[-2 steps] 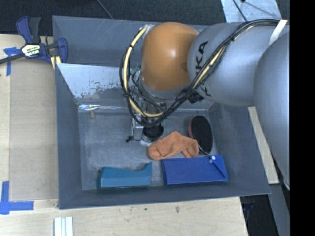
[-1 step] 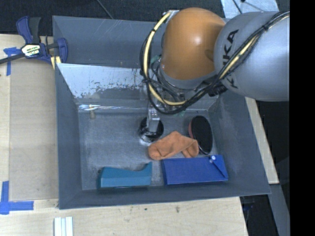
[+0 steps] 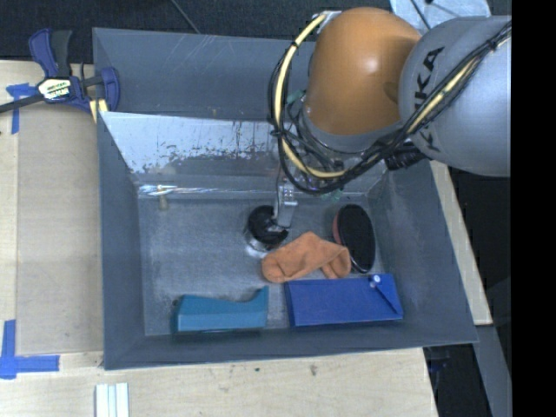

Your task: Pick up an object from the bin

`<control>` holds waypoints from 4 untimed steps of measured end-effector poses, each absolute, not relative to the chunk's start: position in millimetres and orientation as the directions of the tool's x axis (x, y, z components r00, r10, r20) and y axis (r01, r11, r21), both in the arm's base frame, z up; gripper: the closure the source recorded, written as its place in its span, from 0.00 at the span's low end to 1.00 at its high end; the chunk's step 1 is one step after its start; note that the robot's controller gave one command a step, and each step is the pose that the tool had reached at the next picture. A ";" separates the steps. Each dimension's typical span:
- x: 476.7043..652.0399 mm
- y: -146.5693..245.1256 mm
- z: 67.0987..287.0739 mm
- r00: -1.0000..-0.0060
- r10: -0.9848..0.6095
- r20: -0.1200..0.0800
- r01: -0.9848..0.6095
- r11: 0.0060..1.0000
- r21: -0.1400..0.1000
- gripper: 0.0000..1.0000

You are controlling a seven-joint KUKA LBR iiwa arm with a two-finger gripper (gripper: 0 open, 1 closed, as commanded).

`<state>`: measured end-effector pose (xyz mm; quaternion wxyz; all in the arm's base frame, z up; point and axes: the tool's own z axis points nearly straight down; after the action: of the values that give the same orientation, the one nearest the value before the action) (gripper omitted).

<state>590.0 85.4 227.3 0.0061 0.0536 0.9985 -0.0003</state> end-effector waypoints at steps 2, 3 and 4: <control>587.7 73.6 164.9 -0.998 0.068 0.002 0.068 0.998 -0.001 0.00; 596.3 46.0 161.0 -1.000 -0.029 -0.005 -0.029 1.000 0.001 0.00; 609.0 34.3 128.6 -0.999 -0.036 -0.007 -0.036 0.999 -0.001 0.00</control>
Offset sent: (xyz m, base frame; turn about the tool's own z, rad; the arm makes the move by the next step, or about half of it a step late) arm -0.0036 -0.0127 -0.0606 -0.0419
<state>609.0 34.3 128.6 0.0036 -0.0180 0.9998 -0.0002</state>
